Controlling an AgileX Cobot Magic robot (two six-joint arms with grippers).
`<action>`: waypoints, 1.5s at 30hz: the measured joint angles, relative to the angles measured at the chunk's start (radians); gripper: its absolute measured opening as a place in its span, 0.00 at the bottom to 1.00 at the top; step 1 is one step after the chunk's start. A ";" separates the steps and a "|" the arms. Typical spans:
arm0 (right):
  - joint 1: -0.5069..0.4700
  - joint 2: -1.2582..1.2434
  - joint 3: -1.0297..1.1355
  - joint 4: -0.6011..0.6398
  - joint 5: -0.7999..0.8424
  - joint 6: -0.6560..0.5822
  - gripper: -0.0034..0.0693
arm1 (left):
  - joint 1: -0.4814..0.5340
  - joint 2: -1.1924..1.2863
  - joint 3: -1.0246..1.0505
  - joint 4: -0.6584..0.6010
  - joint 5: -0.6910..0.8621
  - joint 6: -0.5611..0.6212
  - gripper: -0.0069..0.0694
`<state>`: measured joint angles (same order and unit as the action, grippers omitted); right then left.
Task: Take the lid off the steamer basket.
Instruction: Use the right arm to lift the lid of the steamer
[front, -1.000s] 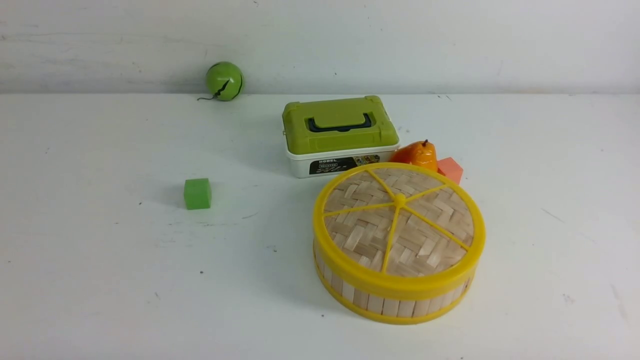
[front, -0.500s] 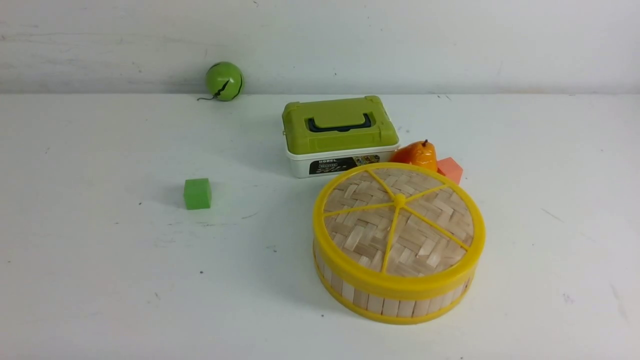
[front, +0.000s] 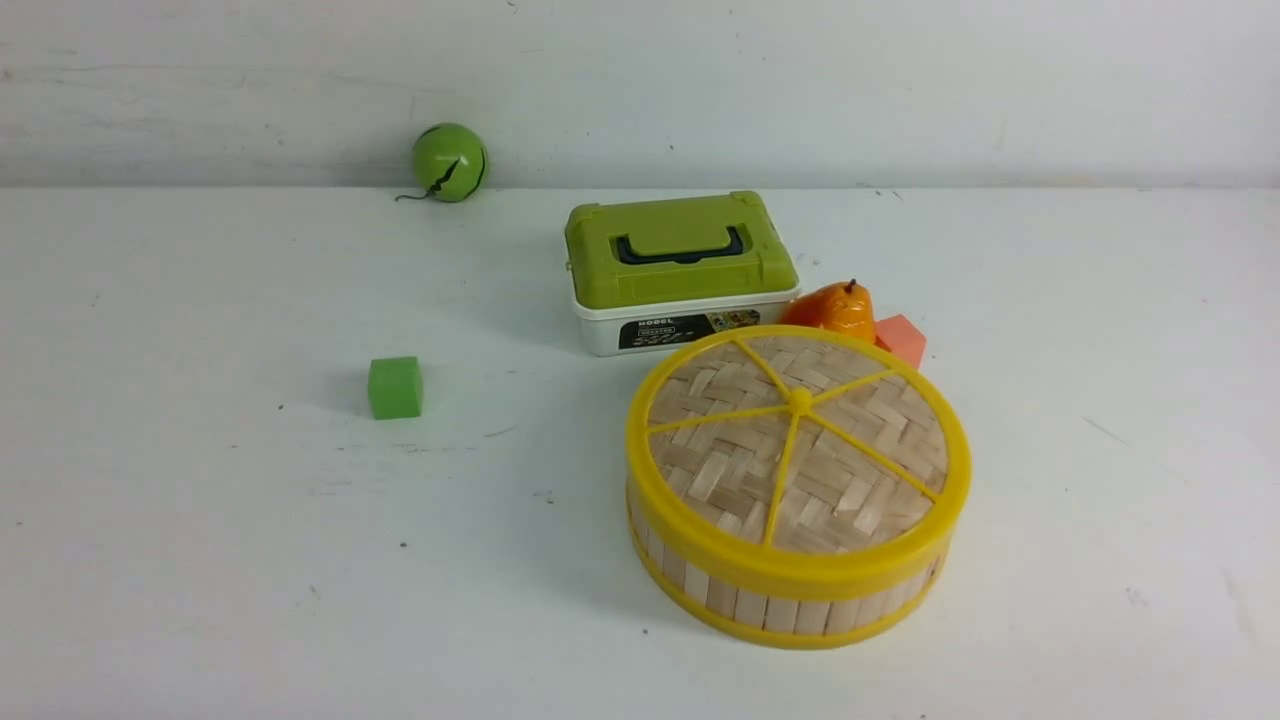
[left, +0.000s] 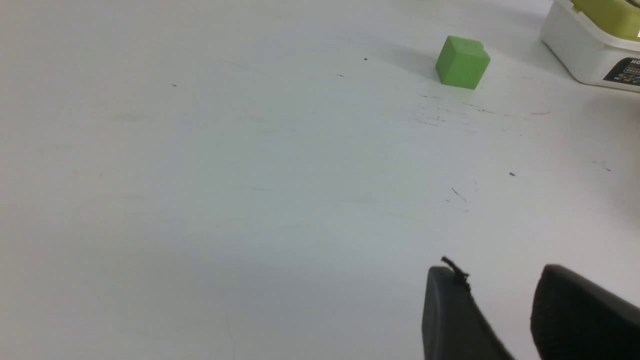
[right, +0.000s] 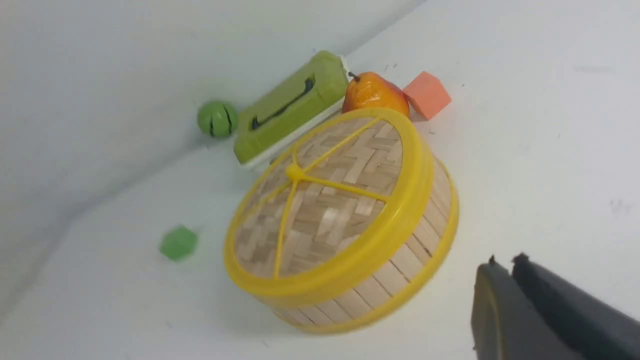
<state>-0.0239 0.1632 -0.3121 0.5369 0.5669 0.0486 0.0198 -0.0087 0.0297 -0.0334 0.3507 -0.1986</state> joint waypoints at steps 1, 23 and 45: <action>0.000 0.055 -0.056 -0.020 0.042 -0.075 0.04 | 0.000 0.000 0.000 0.000 0.000 0.000 0.40; 0.442 1.366 -1.198 -0.424 0.676 -0.281 0.05 | 0.000 0.000 0.000 0.000 0.000 0.000 0.40; 0.463 1.945 -1.662 -0.432 0.673 -0.187 0.55 | 0.000 0.000 0.000 0.000 0.000 0.000 0.40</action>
<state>0.4389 2.1080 -1.9743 0.1048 1.2396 -0.1383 0.0198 -0.0087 0.0297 -0.0334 0.3507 -0.1986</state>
